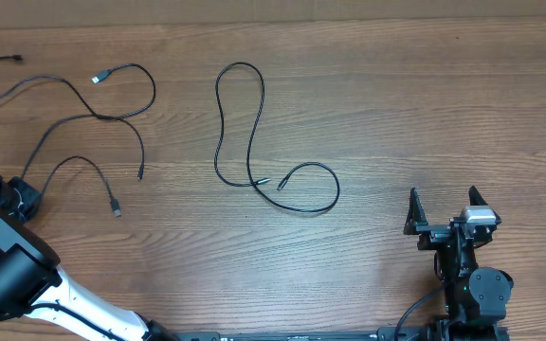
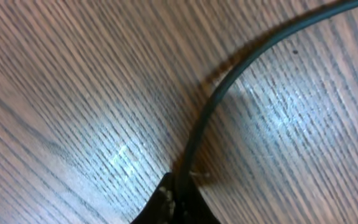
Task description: Untangle cables
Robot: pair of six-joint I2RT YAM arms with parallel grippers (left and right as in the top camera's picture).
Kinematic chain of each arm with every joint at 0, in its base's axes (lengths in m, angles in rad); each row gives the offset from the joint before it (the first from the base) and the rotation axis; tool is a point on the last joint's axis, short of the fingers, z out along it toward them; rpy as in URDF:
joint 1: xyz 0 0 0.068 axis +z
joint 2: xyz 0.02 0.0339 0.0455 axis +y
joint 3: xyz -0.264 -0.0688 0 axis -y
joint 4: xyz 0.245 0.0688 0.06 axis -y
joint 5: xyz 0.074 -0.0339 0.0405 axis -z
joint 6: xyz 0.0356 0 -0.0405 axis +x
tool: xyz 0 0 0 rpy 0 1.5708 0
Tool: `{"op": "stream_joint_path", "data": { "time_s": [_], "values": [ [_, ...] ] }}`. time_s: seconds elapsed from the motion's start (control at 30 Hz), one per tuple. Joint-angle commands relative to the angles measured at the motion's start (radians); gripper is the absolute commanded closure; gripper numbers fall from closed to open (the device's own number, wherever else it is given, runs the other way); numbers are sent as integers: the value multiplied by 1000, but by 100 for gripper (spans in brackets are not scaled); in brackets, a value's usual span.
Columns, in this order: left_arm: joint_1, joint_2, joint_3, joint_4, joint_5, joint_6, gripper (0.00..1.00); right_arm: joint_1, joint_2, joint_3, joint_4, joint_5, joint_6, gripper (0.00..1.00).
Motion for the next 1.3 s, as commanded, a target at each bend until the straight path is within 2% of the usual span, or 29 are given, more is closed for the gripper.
{"op": "stream_joint_path", "data": {
  "time_s": [0.0, 0.1, 0.43, 0.53, 0.73, 1.07, 1.1, 1.13, 1.23, 1.27],
  "values": [
    [5, 16, 14, 5, 8, 4, 96, -1, -9, -10, 5, -2, 3, 0],
    [5, 14, 76, -12, 6, 1, 96, -1, -9, -10, 5, -2, 3, 0],
    [4, 14, 371, -74, 6, -135, 96, -1, -9, -10, 5, -2, 3, 0],
    [4, 14, 423, -68, -55, -134, 96, -1, -9, -10, 5, -2, 3, 0],
    [10, 16, 429, -56, -247, -135, 96, -1, -9, -10, 5, -2, 3, 0],
    [43, 18, 429, -13, -238, -134, 96, -1, -9, -10, 5, -2, 3, 0],
    [44, 21, 429, -4, -236, -134, 92, -1, -9, -10, 5, -2, 3, 0],
    [44, 21, 429, 0, -236, -134, 83, -1, -9, -10, 5, -2, 3, 0],
    [42, 23, 427, 3, -235, -130, 47, -1, -9, -10, 5, -2, 3, 0],
    [41, 23, 427, 2, -235, -130, 39, -1, -9, -10, 5, -2, 3, 0]
  ]
}}
